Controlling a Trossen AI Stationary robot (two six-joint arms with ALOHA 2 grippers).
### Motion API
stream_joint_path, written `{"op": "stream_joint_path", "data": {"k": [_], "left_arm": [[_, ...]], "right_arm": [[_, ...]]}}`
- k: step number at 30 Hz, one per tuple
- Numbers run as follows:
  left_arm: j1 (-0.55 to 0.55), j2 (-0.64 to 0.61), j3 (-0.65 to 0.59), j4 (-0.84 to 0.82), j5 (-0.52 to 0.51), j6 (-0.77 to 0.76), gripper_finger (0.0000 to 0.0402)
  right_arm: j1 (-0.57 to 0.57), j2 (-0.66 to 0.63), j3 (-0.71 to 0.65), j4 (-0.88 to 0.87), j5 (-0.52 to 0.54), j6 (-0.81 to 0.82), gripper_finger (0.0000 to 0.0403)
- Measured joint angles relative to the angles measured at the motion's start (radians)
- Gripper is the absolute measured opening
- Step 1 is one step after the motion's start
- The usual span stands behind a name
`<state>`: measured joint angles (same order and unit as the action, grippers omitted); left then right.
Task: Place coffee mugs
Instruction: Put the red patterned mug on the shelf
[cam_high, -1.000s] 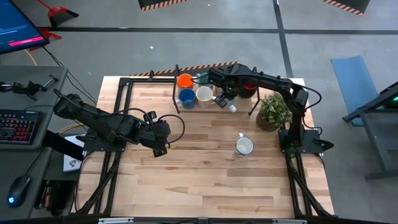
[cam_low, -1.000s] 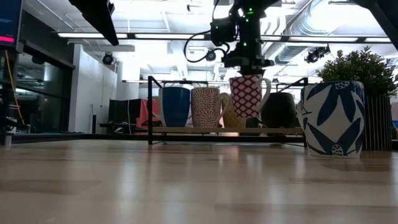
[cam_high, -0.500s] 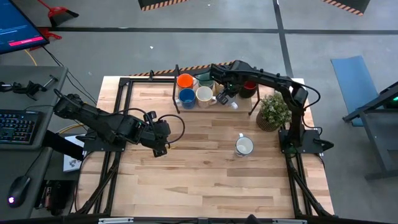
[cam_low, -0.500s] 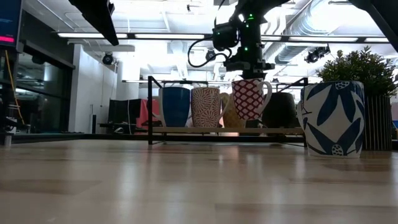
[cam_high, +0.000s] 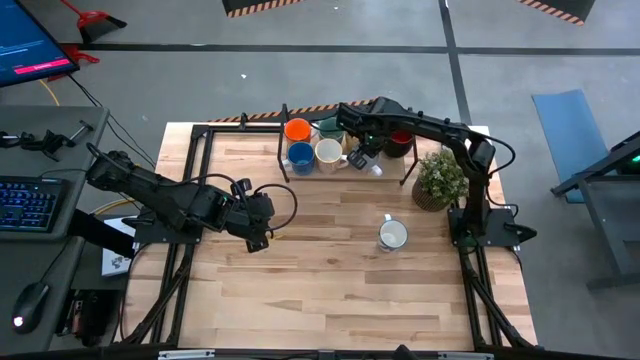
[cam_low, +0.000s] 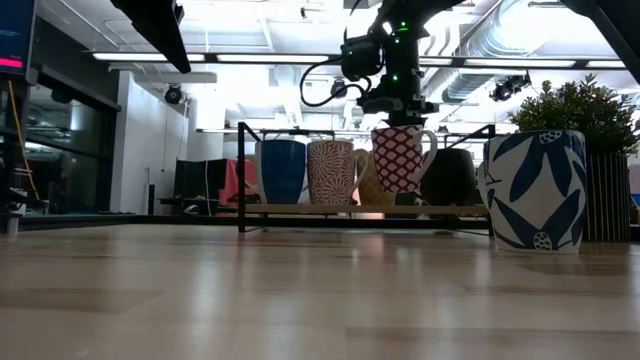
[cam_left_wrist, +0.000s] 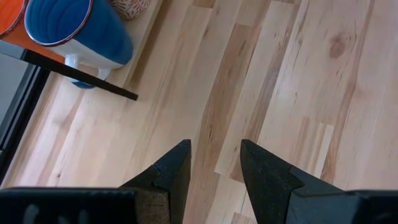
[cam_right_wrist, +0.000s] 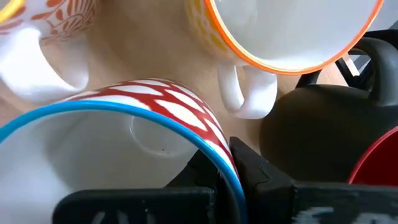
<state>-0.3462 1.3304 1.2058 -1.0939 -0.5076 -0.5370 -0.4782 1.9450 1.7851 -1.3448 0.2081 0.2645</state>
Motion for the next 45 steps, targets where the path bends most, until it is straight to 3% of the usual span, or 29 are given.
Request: {"op": "stream_joint_path", "data": {"k": [27, 45], "left_arm": [[0.000, 0.000, 0.000, 0.000, 0.000, -0.009, 0.0129], [0.000, 0.000, 0.000, 0.000, 0.000, -0.010, 0.0129]], "right_arm": [[0.008, 0.029, 0.000, -0.011, -0.043, -0.084, 0.0000], [0.007, 0.050, 0.000, 0.024, 0.015, -0.082, 0.0011]]}}
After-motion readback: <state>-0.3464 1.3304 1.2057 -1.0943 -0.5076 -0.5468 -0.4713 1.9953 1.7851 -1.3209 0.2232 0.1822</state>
